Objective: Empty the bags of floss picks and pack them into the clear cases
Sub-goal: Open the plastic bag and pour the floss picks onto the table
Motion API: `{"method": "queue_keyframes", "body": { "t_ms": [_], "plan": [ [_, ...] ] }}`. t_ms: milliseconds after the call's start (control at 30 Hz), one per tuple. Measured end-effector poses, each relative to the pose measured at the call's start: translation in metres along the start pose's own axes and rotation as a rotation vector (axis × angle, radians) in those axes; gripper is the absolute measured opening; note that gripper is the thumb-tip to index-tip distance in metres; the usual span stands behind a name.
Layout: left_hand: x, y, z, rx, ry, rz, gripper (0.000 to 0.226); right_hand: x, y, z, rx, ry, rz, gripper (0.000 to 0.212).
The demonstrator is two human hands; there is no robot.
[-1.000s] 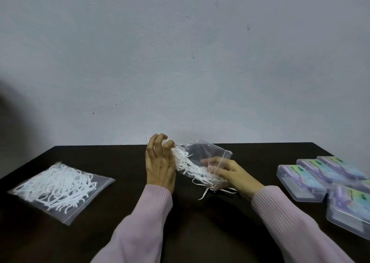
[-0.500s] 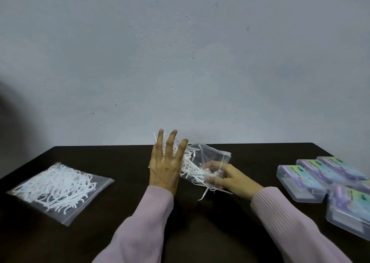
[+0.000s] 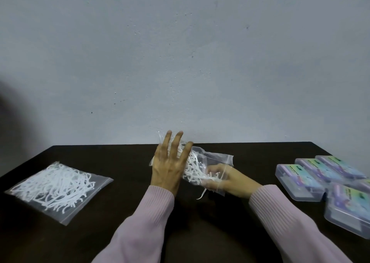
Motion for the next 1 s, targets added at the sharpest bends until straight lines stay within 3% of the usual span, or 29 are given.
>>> {"method": "queue_keyframes", "body": {
  "t_ms": [200,300,400,633,833,1000],
  "plan": [
    [-0.001,-0.001,0.001,-0.028,0.023,0.016,0.103,0.003,-0.004,0.002,0.184,0.032,0.061,0.016],
    [-0.001,-0.002,-0.002,-0.033,-0.003,0.035,0.101,0.001,-0.005,0.003,0.135,-0.018,0.159,0.015],
    [0.001,-0.003,-0.006,-0.039,-0.037,0.051,0.1,0.001,-0.006,0.005,0.094,0.017,0.218,0.035],
    [0.004,-0.006,-0.019,-0.054,-0.226,0.063,0.104,0.003,-0.017,0.019,0.224,0.078,0.327,0.012],
    [0.007,-0.012,-0.027,0.006,-0.401,0.125,0.094,0.005,-0.019,0.02,0.284,0.114,0.357,0.026],
    [0.007,-0.013,-0.028,0.031,-0.442,0.139,0.092,0.002,-0.016,0.021,0.346,0.098,0.328,0.025]
  ]
}}
Point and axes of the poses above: each hand's wrist, its own x-axis away from the middle knuckle, its own y-axis out of the palm, z = x × y, the point moved 2 cm from there along -x, towards the middle knuckle, and after that the axes turned 12 degrees about x, right-handed, at the moved point
